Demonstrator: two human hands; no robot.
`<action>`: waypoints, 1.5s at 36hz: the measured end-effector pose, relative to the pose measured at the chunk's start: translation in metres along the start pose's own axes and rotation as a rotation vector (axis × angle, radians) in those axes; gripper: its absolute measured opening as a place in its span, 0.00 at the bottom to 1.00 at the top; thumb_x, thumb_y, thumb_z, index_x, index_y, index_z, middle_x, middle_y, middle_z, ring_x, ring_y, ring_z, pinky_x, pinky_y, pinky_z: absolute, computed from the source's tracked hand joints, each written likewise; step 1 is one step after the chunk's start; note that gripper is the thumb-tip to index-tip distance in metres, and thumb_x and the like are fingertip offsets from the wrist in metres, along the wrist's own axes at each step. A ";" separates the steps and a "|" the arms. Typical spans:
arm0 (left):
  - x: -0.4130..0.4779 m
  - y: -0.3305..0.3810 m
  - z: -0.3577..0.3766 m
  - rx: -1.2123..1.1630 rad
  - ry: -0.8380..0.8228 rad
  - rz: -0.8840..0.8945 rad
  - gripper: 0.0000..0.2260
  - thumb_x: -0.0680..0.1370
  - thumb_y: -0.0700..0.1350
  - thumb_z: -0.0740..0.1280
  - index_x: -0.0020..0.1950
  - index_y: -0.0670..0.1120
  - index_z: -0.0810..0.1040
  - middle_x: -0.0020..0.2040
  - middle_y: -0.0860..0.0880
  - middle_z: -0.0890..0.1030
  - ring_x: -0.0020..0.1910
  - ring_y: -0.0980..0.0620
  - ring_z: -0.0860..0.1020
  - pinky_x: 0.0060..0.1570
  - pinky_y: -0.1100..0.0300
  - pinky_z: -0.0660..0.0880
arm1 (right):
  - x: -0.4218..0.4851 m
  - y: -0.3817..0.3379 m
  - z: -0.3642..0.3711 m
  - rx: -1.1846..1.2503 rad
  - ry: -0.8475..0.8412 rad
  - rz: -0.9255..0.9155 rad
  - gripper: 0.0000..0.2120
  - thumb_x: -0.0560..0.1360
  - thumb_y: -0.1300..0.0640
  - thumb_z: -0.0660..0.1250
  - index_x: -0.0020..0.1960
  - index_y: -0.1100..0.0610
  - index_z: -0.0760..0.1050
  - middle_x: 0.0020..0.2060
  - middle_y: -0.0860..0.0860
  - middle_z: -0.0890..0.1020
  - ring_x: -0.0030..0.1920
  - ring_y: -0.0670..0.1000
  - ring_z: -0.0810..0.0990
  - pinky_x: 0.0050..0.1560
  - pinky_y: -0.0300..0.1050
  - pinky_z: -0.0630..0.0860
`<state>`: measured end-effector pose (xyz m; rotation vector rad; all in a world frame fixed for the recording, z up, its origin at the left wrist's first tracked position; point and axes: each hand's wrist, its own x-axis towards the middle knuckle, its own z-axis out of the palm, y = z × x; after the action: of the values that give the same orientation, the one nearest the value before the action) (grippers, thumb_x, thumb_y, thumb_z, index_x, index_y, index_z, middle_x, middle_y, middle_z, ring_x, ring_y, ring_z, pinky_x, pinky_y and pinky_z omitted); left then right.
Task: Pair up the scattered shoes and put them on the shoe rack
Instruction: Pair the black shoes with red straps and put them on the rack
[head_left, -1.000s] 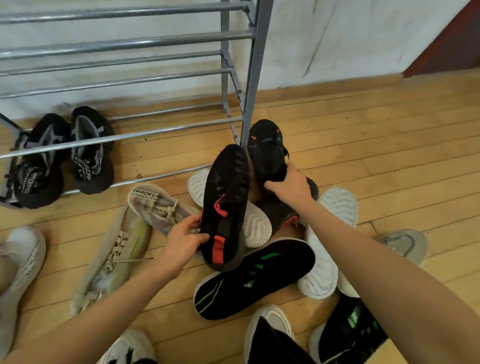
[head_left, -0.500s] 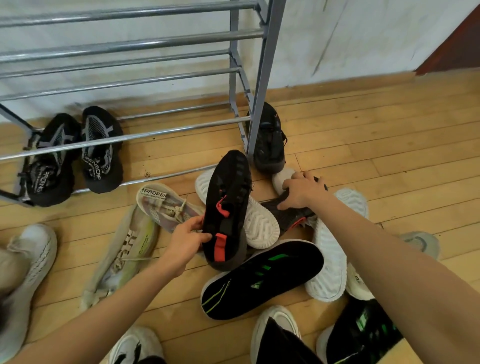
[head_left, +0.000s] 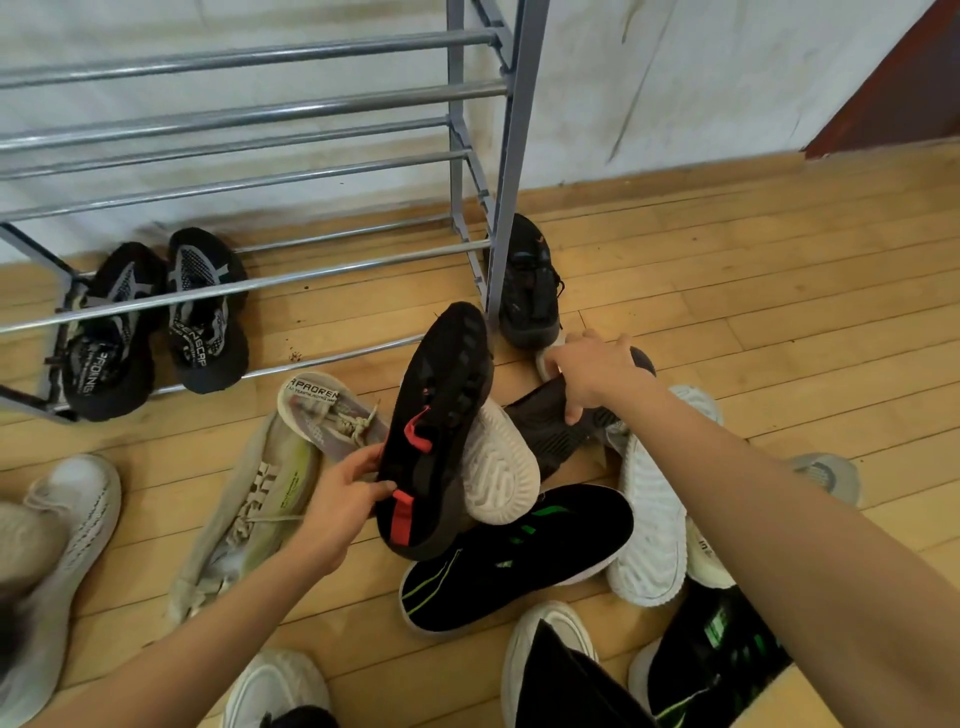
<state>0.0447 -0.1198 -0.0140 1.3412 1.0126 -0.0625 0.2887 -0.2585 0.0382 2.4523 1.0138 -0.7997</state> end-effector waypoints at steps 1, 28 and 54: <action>-0.002 -0.001 -0.002 -0.006 0.009 0.006 0.21 0.74 0.27 0.61 0.60 0.47 0.76 0.53 0.48 0.79 0.49 0.51 0.79 0.41 0.58 0.76 | -0.002 -0.002 -0.003 0.001 0.025 -0.005 0.28 0.63 0.53 0.78 0.60 0.51 0.71 0.60 0.54 0.72 0.65 0.57 0.67 0.64 0.67 0.61; -0.007 -0.022 -0.019 -0.032 0.235 0.001 0.21 0.74 0.32 0.63 0.64 0.48 0.74 0.57 0.47 0.78 0.56 0.46 0.77 0.56 0.45 0.76 | -0.059 -0.093 0.028 0.267 -0.069 -0.281 0.11 0.75 0.49 0.66 0.42 0.57 0.74 0.42 0.56 0.73 0.52 0.59 0.76 0.40 0.44 0.69; -0.012 -0.035 -0.031 -0.071 0.010 -0.201 0.21 0.74 0.29 0.64 0.65 0.44 0.69 0.52 0.45 0.79 0.54 0.43 0.78 0.55 0.42 0.77 | -0.041 -0.078 0.077 0.954 -0.321 0.146 0.17 0.70 0.62 0.73 0.51 0.58 0.66 0.52 0.54 0.75 0.53 0.54 0.75 0.47 0.45 0.75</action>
<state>-0.0006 -0.1109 -0.0300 1.1731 1.1452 -0.1697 0.1798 -0.2681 -0.0046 2.8989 0.3354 -1.8708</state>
